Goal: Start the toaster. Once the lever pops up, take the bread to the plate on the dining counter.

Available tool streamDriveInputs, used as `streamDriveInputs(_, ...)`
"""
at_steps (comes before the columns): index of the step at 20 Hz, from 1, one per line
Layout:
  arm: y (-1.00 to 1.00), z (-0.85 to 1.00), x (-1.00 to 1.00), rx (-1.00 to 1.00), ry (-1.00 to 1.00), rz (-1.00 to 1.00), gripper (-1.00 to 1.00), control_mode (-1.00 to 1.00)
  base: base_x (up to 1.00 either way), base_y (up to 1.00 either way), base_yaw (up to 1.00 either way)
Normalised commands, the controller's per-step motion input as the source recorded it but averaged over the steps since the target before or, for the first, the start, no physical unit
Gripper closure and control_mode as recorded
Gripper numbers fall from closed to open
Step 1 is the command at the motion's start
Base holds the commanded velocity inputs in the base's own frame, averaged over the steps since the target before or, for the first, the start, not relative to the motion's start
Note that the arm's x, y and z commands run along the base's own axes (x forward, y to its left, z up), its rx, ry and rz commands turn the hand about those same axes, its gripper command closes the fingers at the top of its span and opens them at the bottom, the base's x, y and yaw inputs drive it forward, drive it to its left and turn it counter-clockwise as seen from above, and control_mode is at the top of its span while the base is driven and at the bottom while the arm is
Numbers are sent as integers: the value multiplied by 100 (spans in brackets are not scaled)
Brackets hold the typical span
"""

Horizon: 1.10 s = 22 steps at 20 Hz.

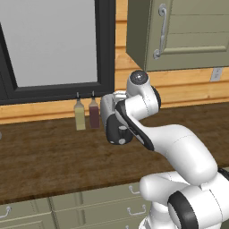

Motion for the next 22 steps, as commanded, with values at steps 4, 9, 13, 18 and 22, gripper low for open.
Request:
streamDriveInputs(4,0,0,0,0,0,0,-100,-100,0,0,0)
streamDriveInputs(9,0,0,0,0,0,0,-100,-100,0,0,0)
streamDriveInputs(13,0,0,0,0,0,0,-100,-100,0,0,0)
streamDriveInputs(18,0,0,0,0,0,0,-100,-100,0,0,0)
streamDriveInputs(22,0,0,0,0,0,0,-100,-100,0,0,0)
